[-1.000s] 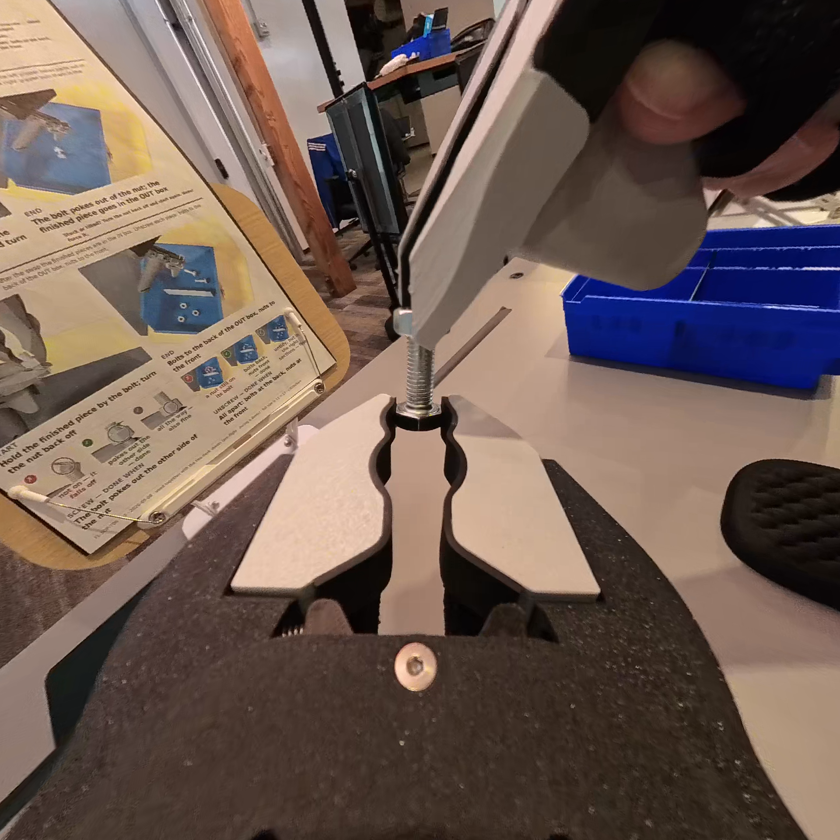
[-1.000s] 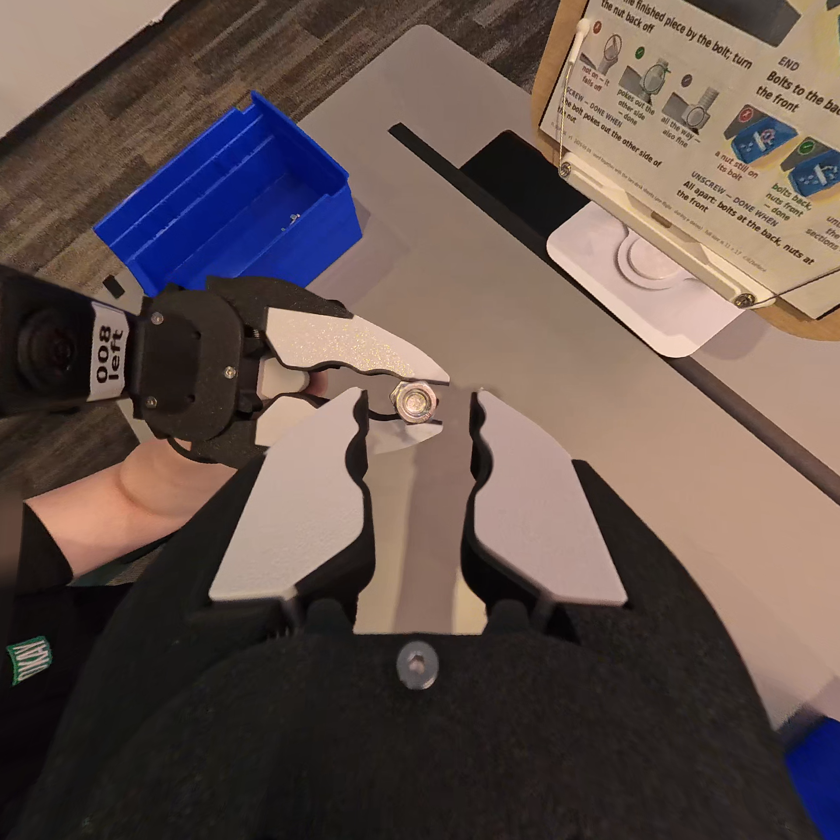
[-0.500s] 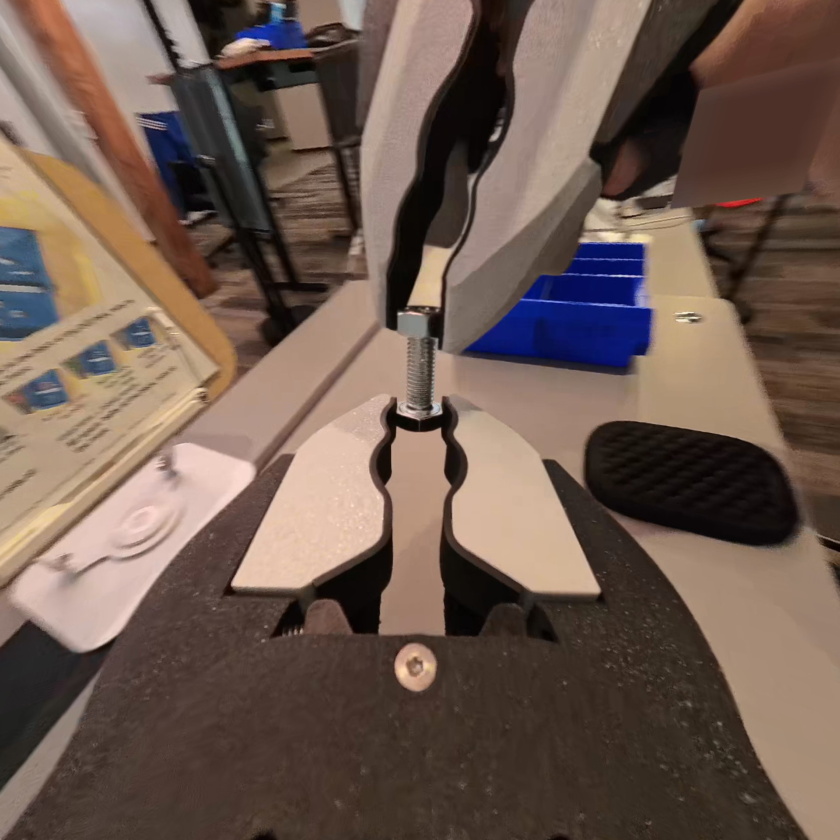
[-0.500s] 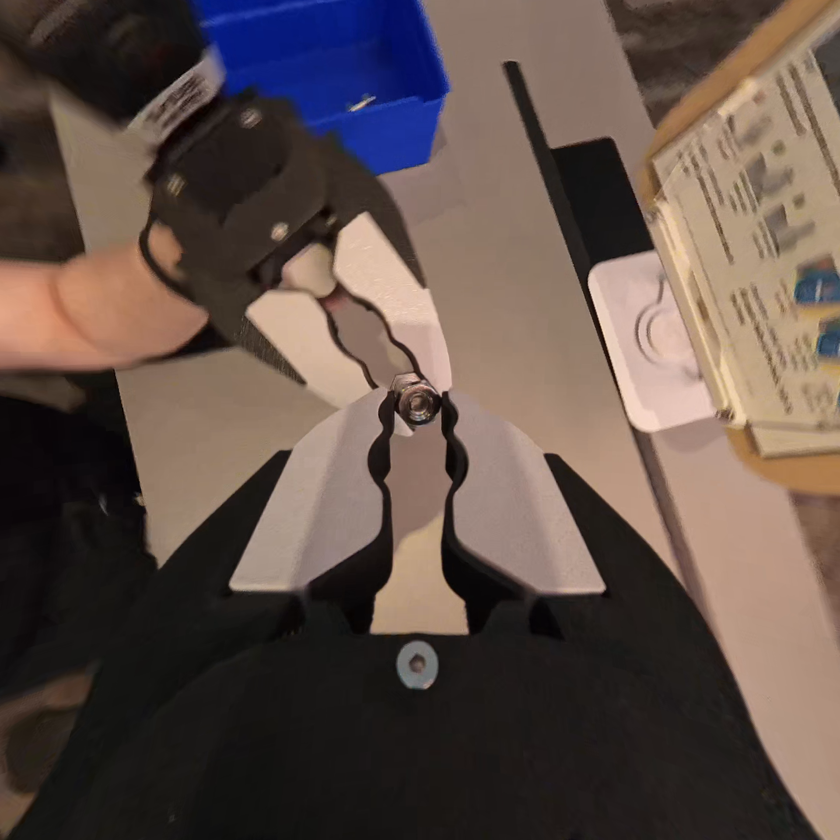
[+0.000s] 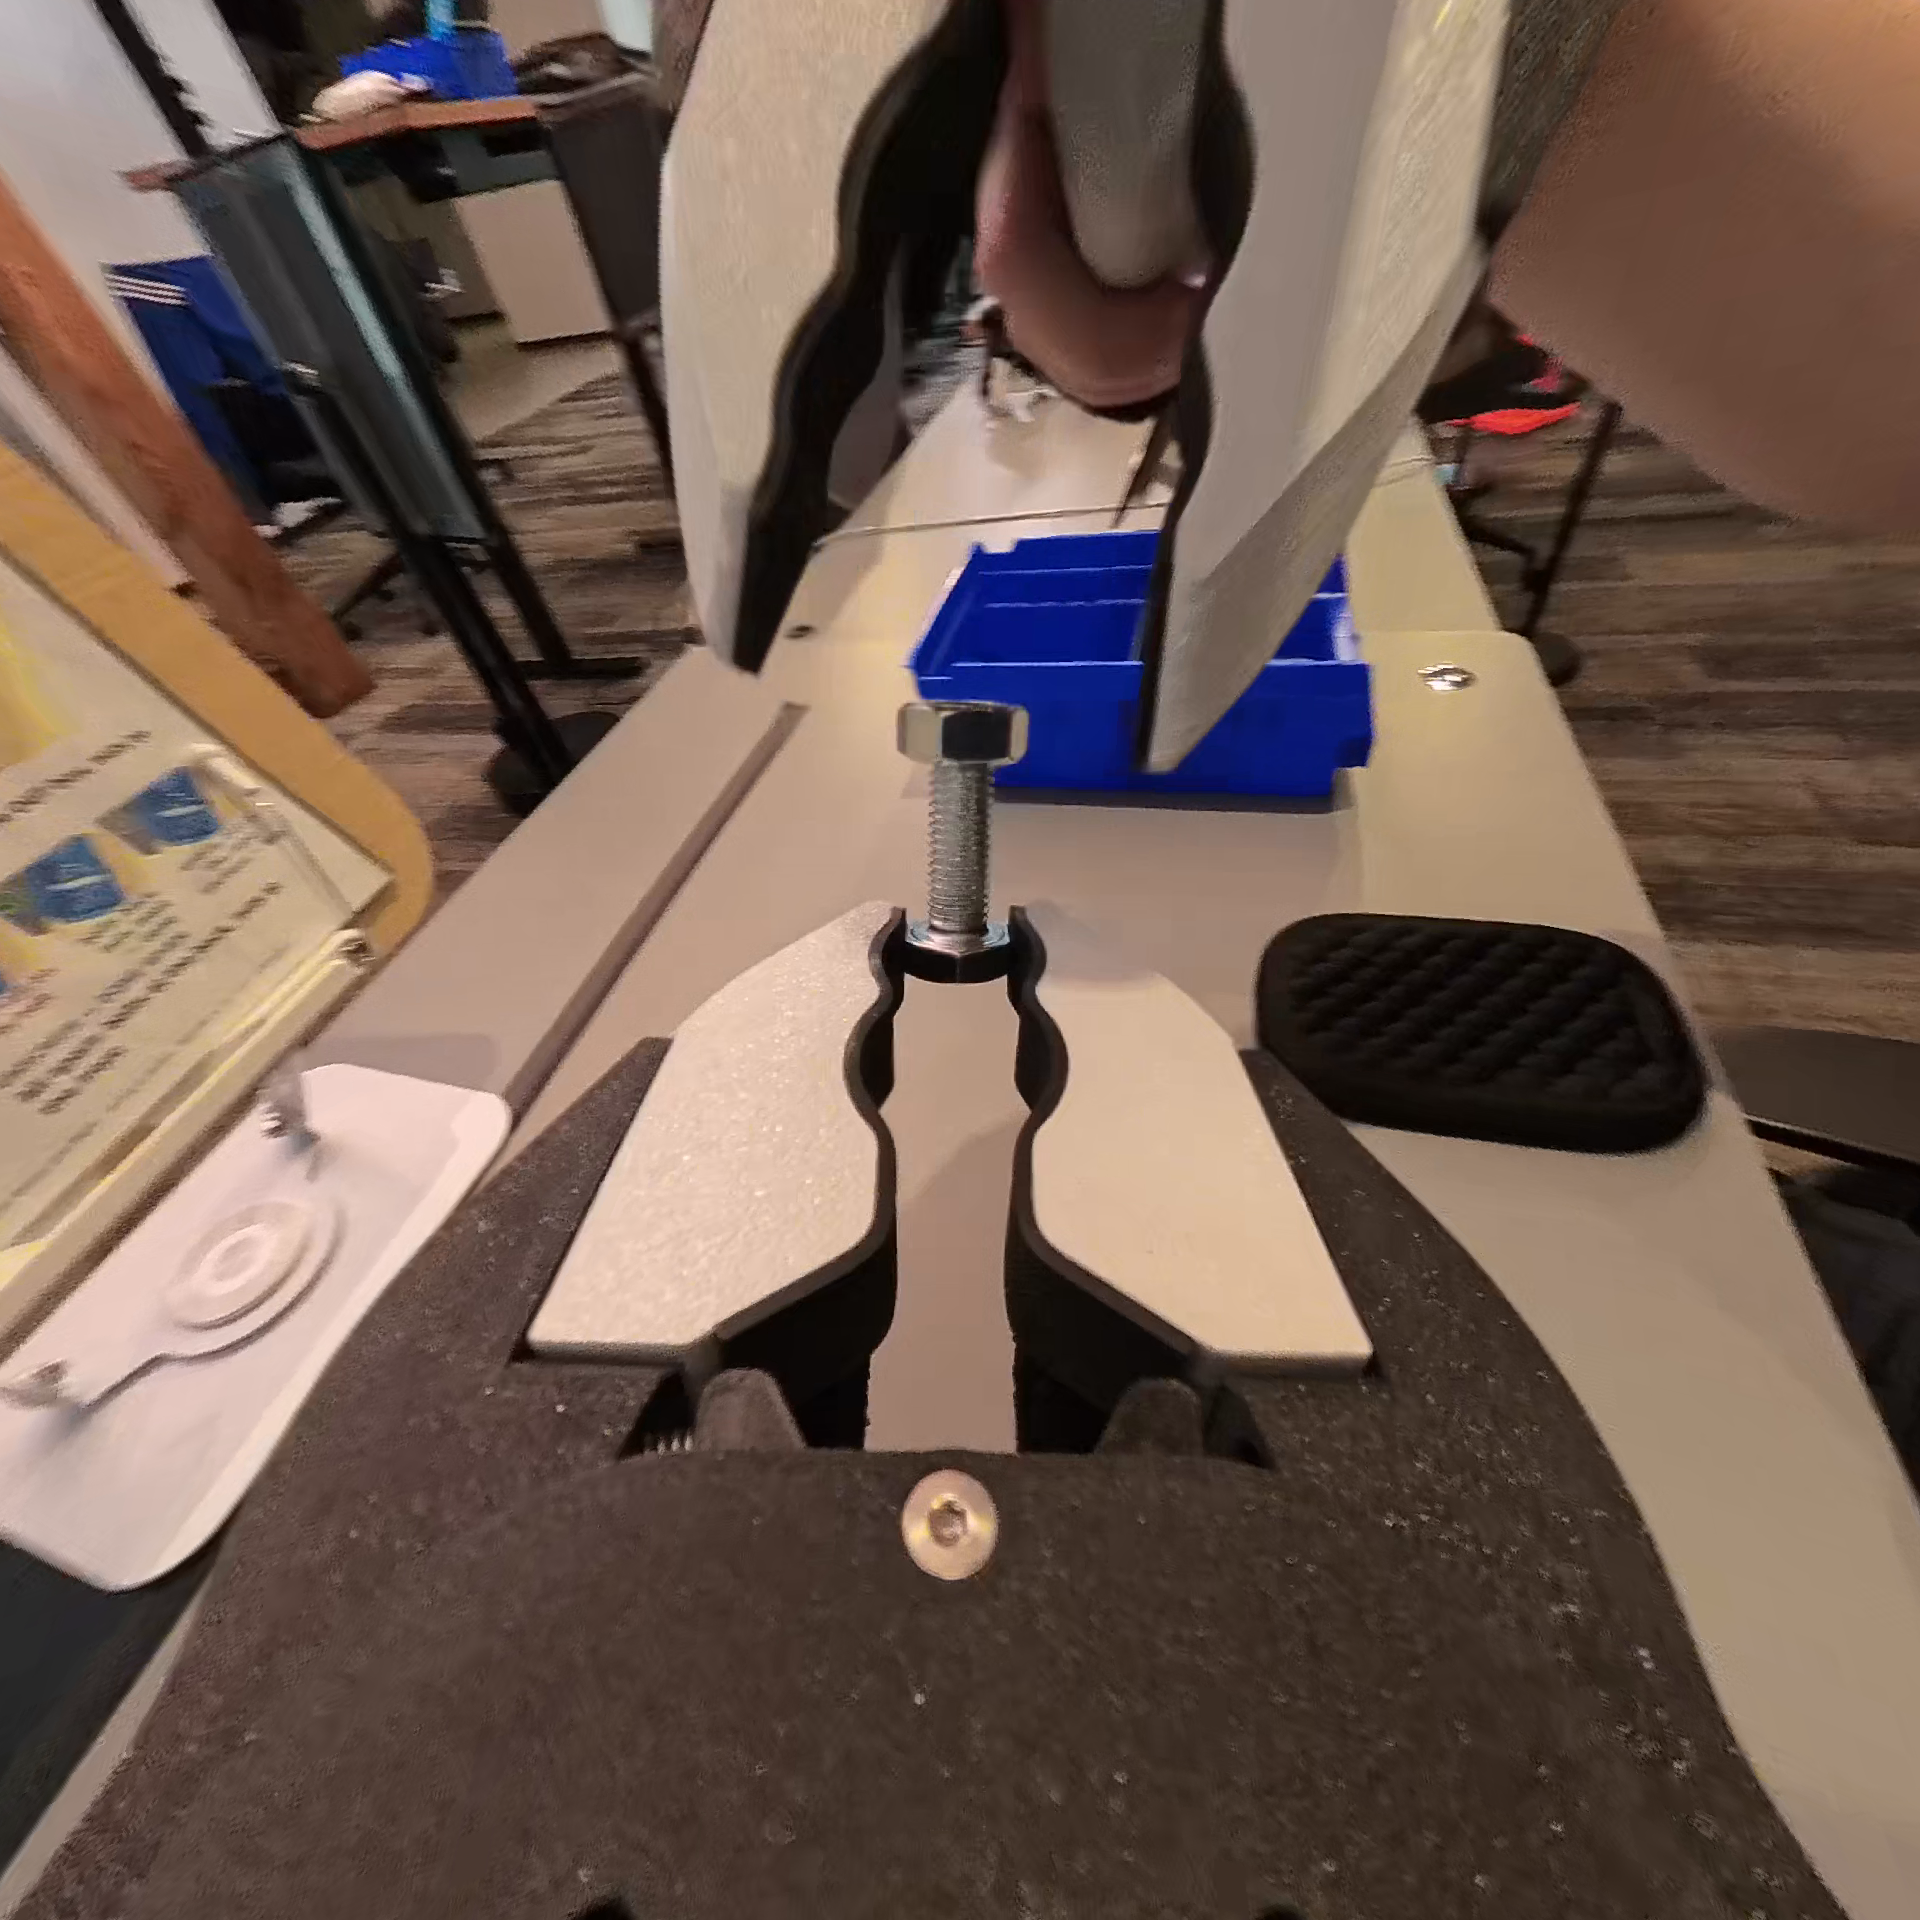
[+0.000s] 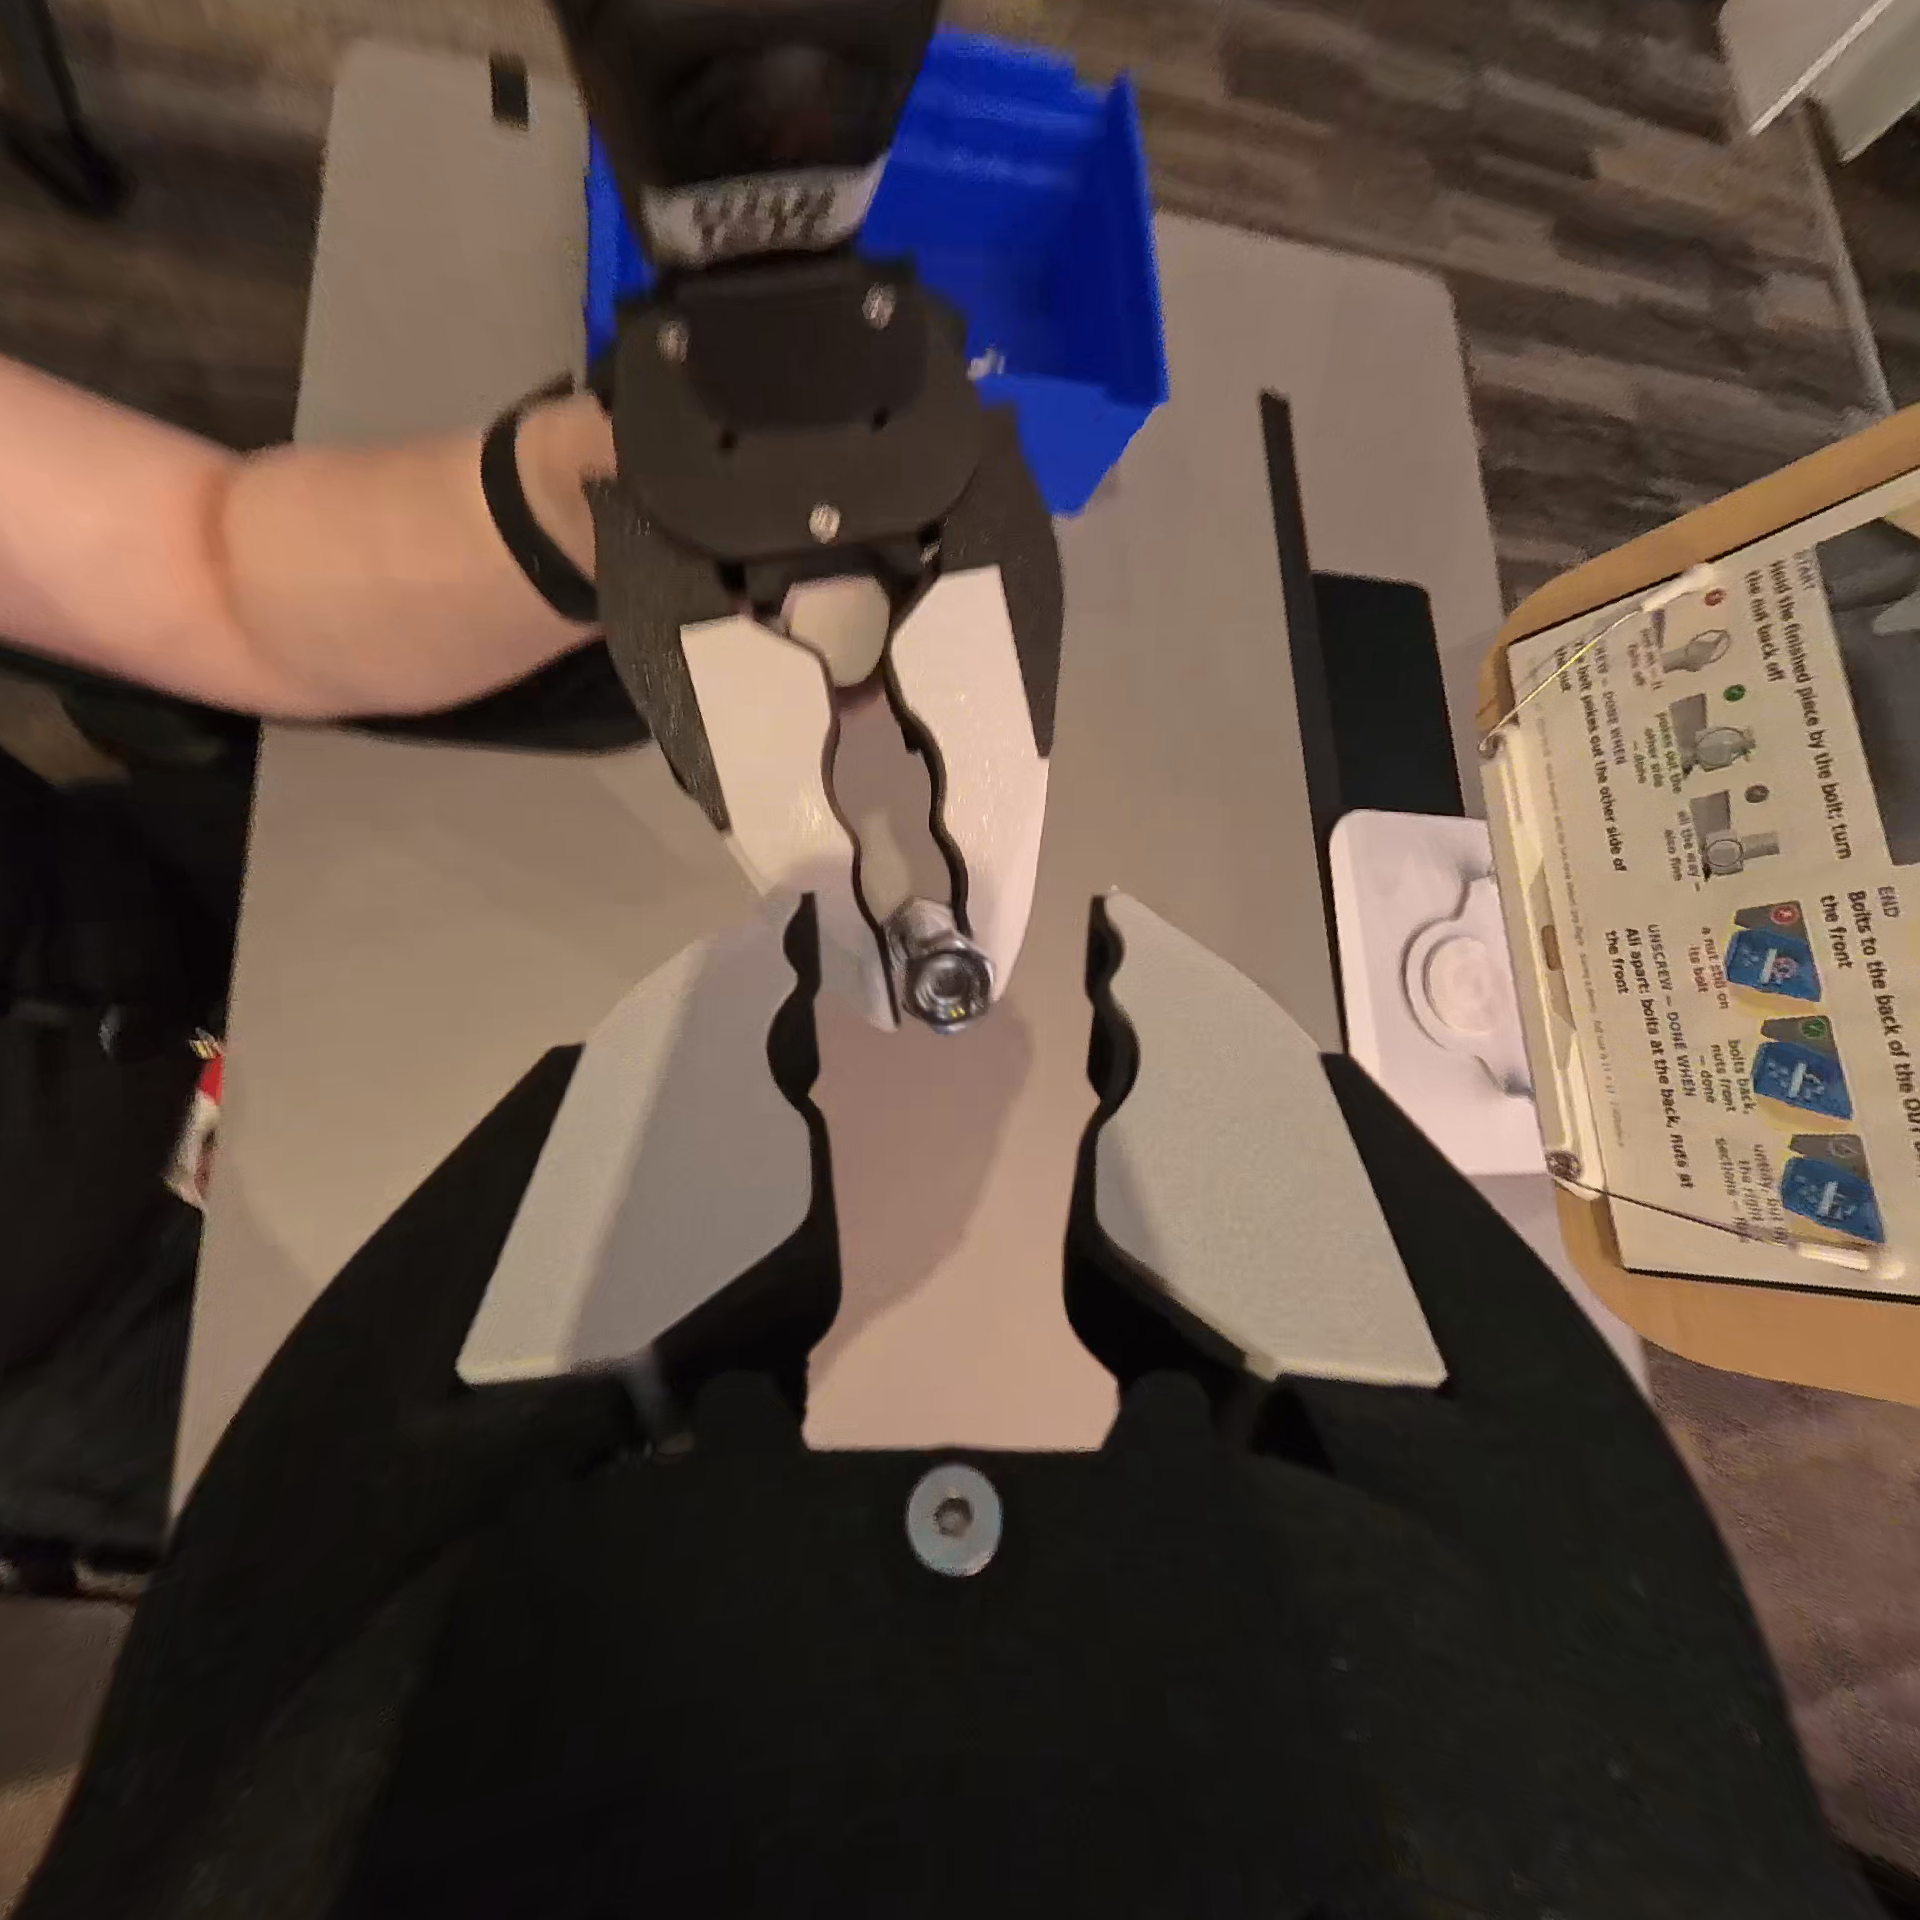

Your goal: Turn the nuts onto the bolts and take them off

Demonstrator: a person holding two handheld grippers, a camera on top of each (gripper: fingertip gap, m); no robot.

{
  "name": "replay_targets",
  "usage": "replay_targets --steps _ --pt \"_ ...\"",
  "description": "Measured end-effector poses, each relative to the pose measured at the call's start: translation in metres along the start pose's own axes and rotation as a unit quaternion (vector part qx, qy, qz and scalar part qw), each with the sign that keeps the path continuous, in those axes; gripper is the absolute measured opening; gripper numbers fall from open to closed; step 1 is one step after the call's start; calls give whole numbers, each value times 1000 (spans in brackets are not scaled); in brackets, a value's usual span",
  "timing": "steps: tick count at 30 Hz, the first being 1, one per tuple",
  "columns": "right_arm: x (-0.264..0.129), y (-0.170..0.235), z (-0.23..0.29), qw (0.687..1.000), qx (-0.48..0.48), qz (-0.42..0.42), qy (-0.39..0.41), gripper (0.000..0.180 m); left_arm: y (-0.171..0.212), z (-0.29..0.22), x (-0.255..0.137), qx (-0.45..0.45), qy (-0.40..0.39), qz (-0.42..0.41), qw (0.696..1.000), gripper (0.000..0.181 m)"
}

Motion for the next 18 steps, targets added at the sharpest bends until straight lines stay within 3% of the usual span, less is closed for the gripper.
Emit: replay_targets --steps 5,9,12,18 --pt "-10 -10 -27 992 113 -28 58 50 -7 20 -3 4 -113 -27 993 18" --pt "-8 7 -43 979 170 49 105 49 -8 30 -2 14 -179 -33 983 18" --pt "-2 15 -36 966 231 95 69 54 -6 34 -1 18 -210 -32 977 18" --pt "8 23 -37 947 275 149 73 49 -1 38 4 32 -243 -8 969 18"
Point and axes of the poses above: each gripper's, where its closed fingertips meet, x out along the fingers, y out of its underside, z = x × y across the jaws, the point moved 3 cm from there along -x, back along the fingers, and after that the axes turned 15 degrees about y, right-handed, at the moved point
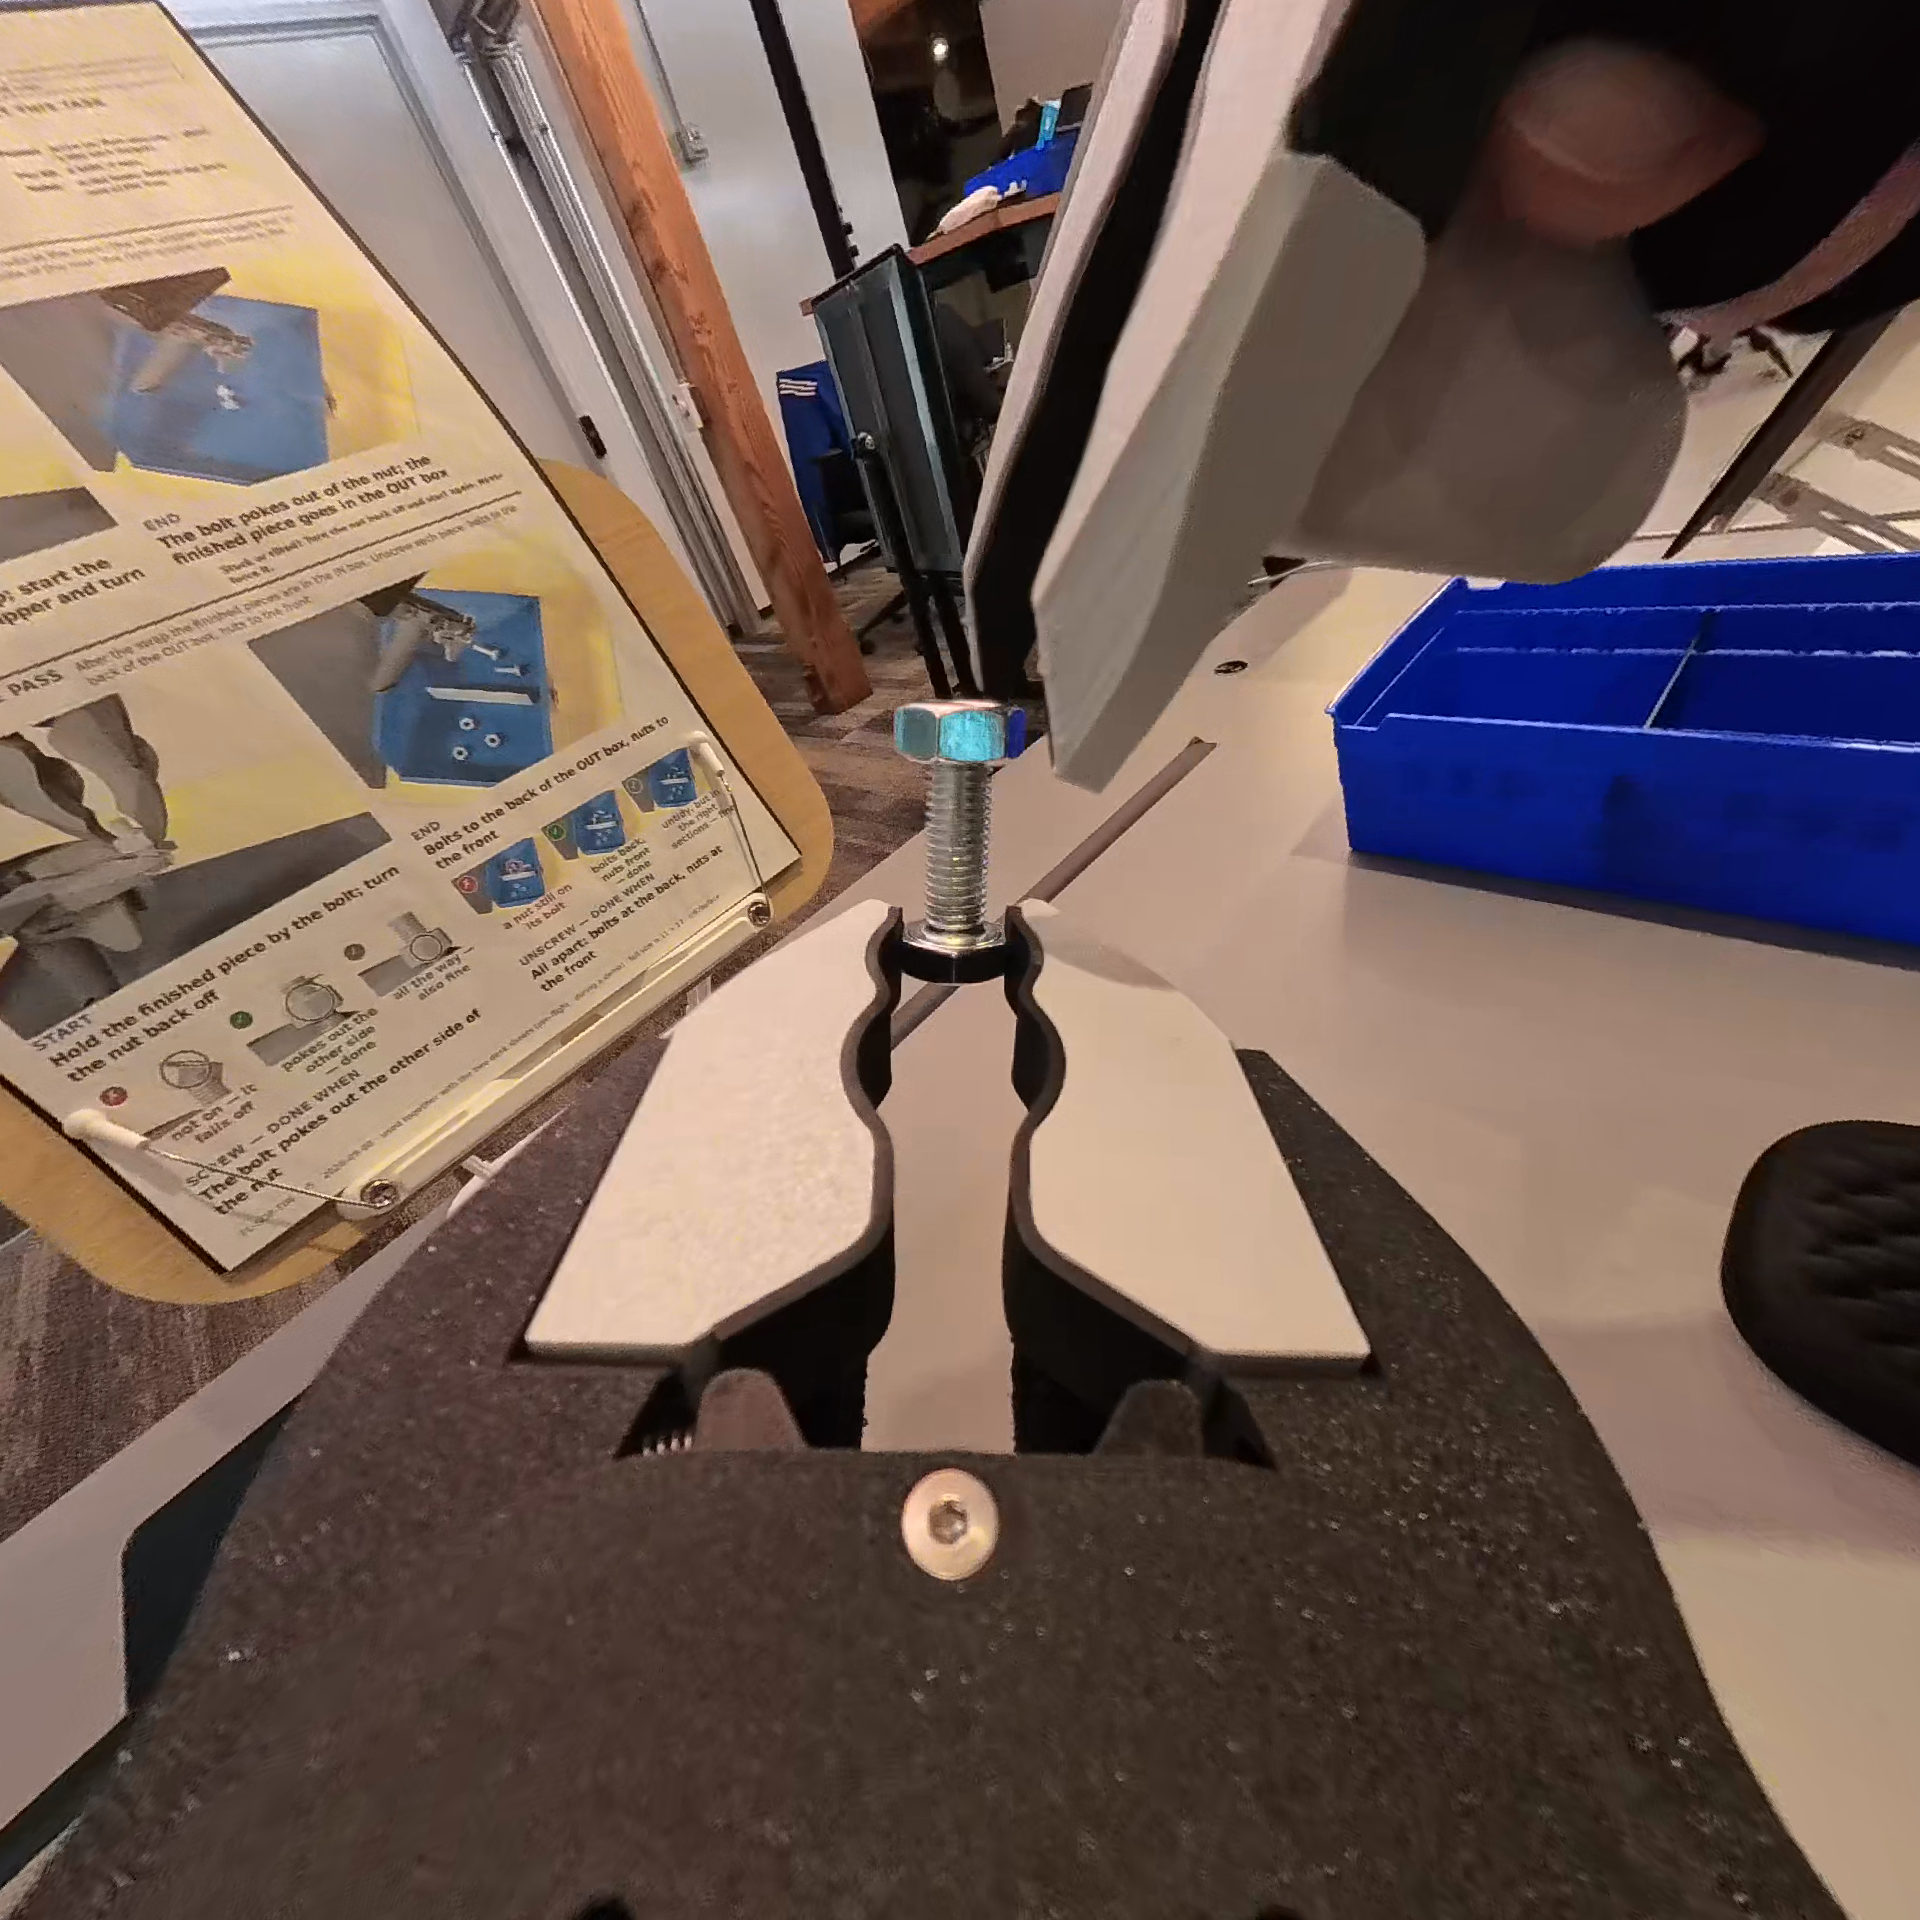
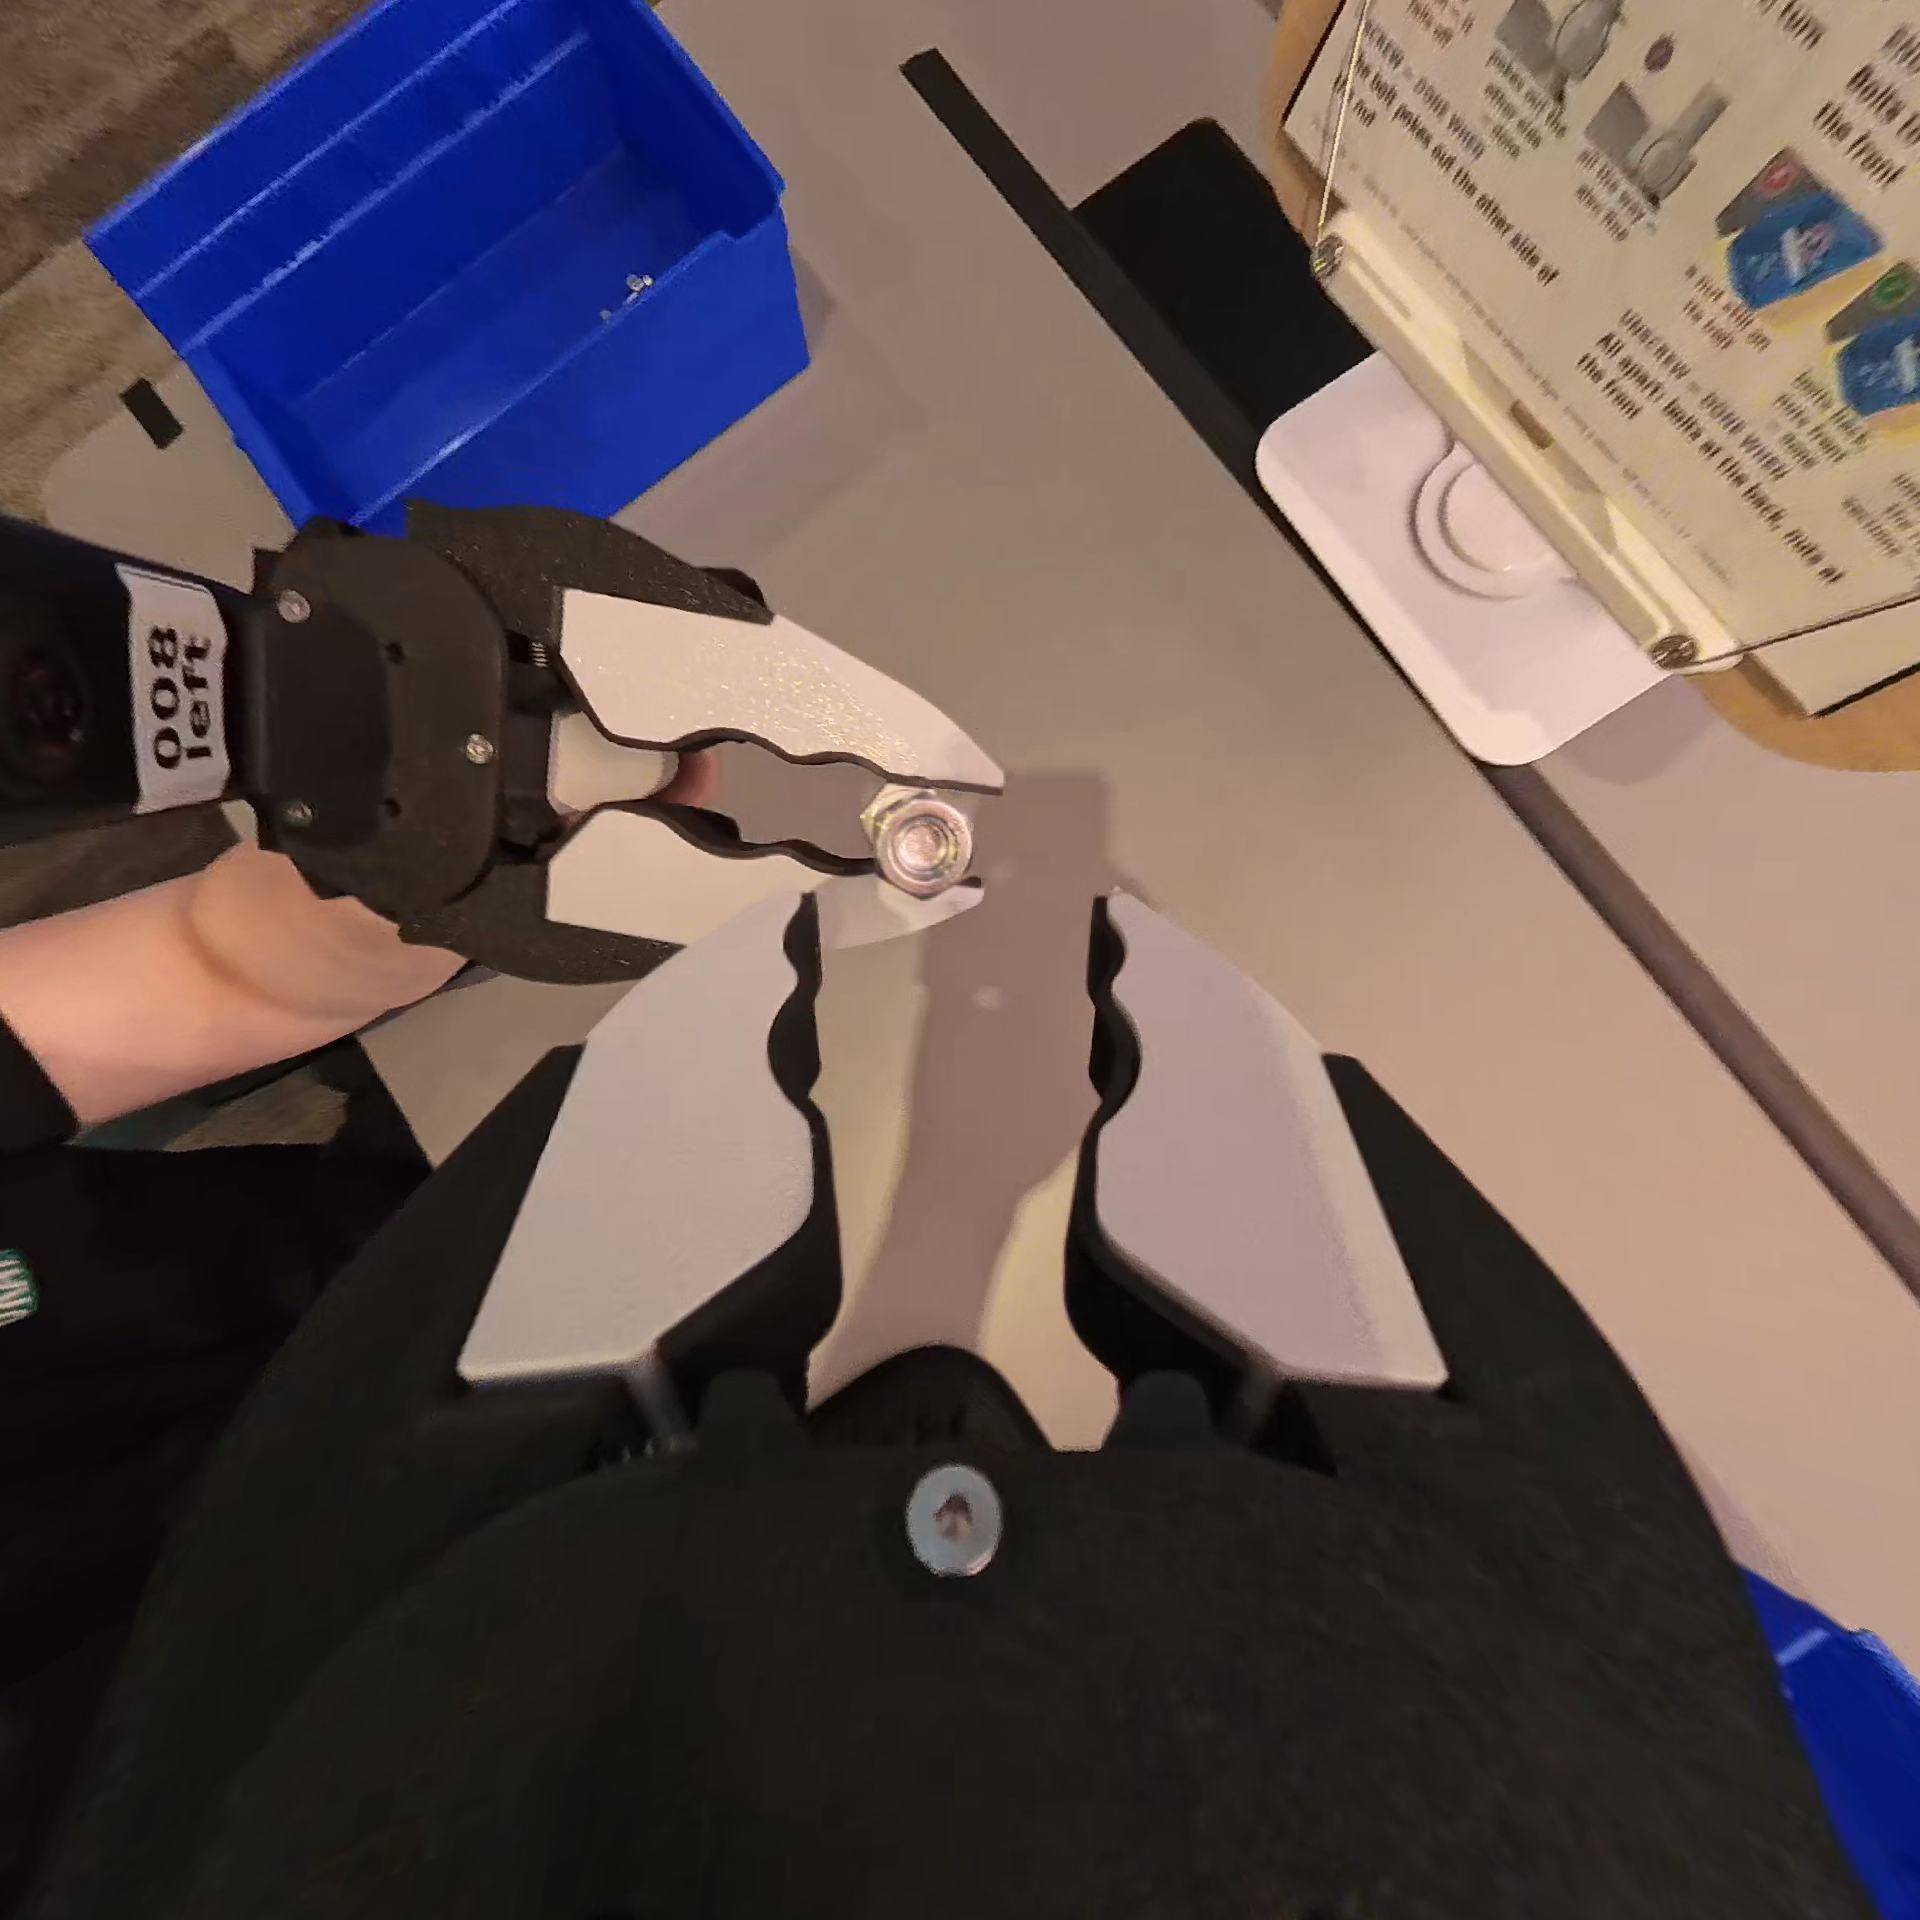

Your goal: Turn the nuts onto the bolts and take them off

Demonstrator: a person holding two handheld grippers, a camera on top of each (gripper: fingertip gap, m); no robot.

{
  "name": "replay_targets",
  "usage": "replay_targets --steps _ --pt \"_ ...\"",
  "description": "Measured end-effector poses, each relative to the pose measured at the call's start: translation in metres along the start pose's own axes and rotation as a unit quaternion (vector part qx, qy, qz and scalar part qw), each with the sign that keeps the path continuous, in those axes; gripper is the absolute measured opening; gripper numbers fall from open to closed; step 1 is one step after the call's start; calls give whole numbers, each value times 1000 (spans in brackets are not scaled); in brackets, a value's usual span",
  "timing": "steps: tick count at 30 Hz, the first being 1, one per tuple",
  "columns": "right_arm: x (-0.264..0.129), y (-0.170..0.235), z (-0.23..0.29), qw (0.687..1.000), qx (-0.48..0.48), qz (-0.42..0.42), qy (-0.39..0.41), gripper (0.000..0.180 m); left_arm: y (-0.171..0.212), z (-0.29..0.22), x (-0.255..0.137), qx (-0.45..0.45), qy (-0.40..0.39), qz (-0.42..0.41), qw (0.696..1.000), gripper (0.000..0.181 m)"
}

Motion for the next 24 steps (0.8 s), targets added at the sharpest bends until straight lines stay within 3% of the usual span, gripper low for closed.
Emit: replay_targets --steps 16,21,24 --pt "9 -6 -5 999 44 22 -13 39 4 0 2 8 -6 18 1000 18" --pt "8 -5 0 998 41 26 -39 17 5 -2 4 15 -6 25 1000 18" --pt "7 -3 0 999 0 25 -35 17 5 -4 5 12 8 26 1000 18"
Point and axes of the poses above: each gripper's, where its closed fingertips meet, x out along the fingers, y out of its underside, z = x × y across the jaws, the point moved 3 cm from there along -x, back along the fingers, and after that the axes turned 15 degrees about y, right-handed, at the moved point
